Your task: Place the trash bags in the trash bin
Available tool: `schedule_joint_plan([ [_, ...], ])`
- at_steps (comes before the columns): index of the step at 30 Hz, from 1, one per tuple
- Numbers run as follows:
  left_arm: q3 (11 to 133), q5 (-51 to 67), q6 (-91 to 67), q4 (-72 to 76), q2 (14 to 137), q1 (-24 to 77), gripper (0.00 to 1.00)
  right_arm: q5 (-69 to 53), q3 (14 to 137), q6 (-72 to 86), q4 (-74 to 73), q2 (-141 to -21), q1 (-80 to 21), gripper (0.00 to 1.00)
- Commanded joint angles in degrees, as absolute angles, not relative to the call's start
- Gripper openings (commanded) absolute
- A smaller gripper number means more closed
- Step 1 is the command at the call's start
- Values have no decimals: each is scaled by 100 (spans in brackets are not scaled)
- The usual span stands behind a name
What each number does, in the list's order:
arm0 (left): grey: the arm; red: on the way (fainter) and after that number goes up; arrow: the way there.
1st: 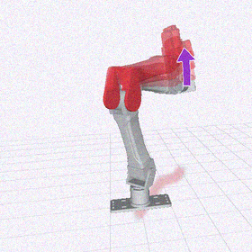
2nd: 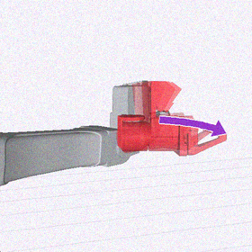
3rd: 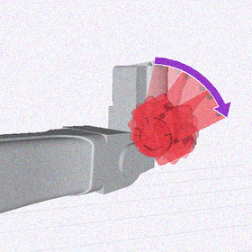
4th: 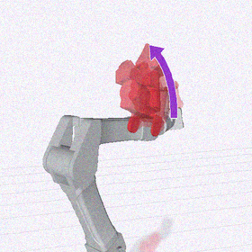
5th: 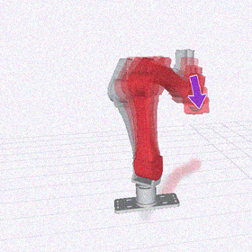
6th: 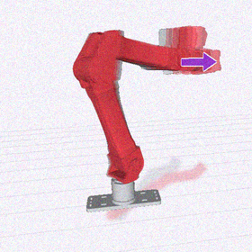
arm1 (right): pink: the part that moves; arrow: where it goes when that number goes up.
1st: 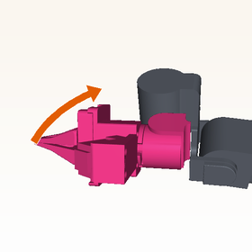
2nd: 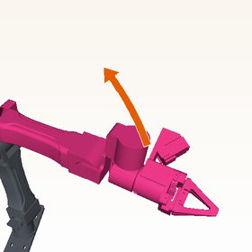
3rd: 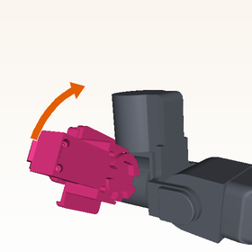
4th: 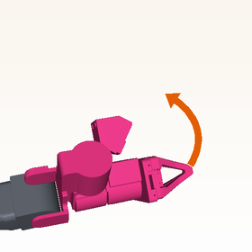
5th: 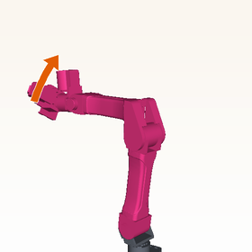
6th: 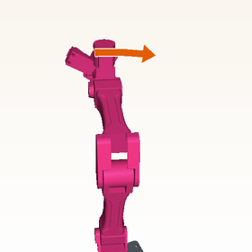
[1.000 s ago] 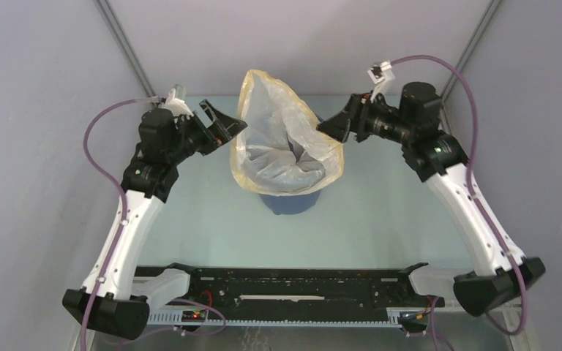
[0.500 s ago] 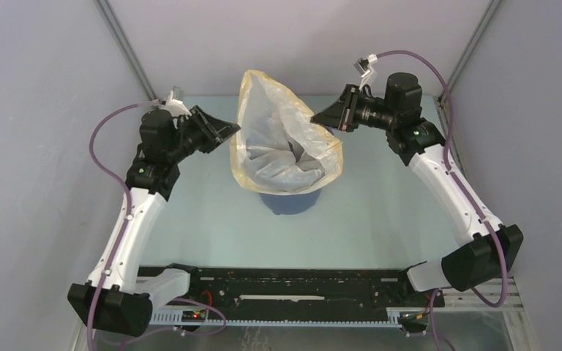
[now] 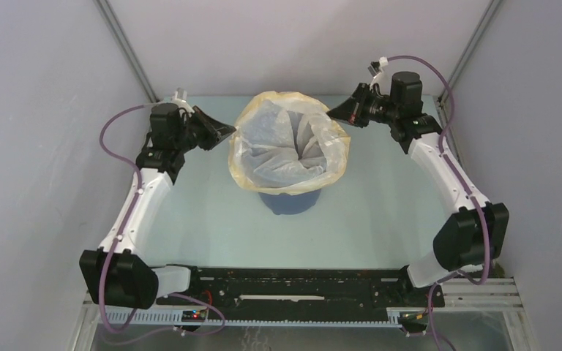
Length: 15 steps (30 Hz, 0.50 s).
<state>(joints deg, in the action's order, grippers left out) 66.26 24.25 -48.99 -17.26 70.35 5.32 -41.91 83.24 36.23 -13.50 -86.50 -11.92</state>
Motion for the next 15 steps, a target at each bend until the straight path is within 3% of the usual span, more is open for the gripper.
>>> schedule_joint_plan([
  [1, 6763, 2399, -4707, -1539, 7245, 349, 0, -4227, 8398, 3610, -1389, -9007, -1037, 0],
  [8, 6838, 2496, -4666, -1495, 7727, 257, 0, -4165, 8778, 3435, -1560, -9484, -919, 0],
  [15, 6931, 2584, -4724, -1248, 8232, 250, 6, -3894, 8907, 3891, -1444, -9855, -912, 0],
])
